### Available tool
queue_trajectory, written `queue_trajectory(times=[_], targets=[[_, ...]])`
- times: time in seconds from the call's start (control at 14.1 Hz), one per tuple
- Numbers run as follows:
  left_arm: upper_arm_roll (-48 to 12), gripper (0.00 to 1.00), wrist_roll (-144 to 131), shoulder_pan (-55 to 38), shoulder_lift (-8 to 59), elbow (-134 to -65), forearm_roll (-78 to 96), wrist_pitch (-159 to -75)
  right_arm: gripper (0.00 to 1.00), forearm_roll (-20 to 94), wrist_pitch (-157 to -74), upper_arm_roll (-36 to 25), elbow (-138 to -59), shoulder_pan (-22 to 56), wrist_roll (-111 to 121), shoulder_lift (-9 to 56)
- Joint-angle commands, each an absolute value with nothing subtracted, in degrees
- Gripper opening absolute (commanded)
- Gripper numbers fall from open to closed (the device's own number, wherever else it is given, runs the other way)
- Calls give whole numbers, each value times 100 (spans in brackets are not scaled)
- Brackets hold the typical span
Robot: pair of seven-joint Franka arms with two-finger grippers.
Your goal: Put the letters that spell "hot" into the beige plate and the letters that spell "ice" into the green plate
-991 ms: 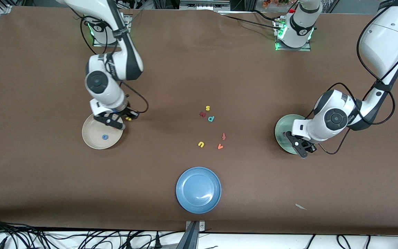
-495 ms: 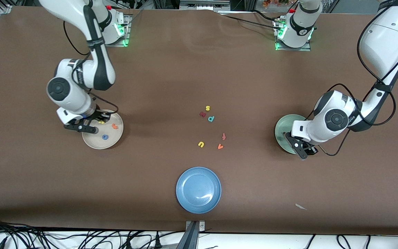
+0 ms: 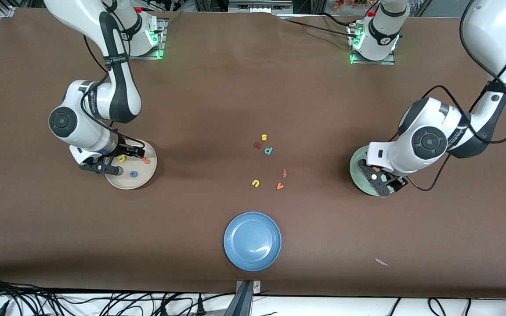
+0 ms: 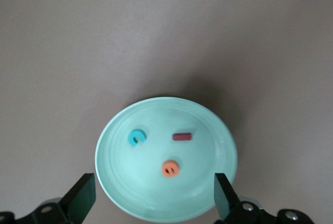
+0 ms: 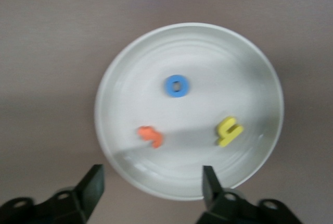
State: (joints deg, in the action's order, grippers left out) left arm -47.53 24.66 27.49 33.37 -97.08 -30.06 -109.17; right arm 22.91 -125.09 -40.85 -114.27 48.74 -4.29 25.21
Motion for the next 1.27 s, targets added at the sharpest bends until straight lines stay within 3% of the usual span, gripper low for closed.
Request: queue_trajectory(times=[0.0, 0.35, 0.71, 0.92, 1.13, 1.2], targets=[[-4922, 100, 2075, 2585, 3252, -9107, -2839, -10057, 100, 2417, -11876, -3982, -10830, 4895, -816, 2672], [-5466, 100, 1460, 2584, 3085, -8404, -2708, -8941, 100, 2356, -11269, -3990, -10267, 5133, -1168, 2663], [-5397, 100, 1231, 2453, 2594, -8104, -2191, -8631, 100, 2364, -10582, -3999, -9642, 5379, -1599, 2821], [-4329, 100, 1116, 1875, 2093, -8086, -1287, -8613, 100, 2251, -10345, -3903, -9633, 5143, -1608, 2716], [-2844, 100, 1151, 882, 1610, -8086, -836, -8639, 100, 1375, -10380, -2326, -9633, 3652, -1582, 2304], [-2386, 100, 1143, 601, 1487, -8095, -678, -8657, 100, 1119, -10389, -2059, -9633, 3369, -1565, 2242]])
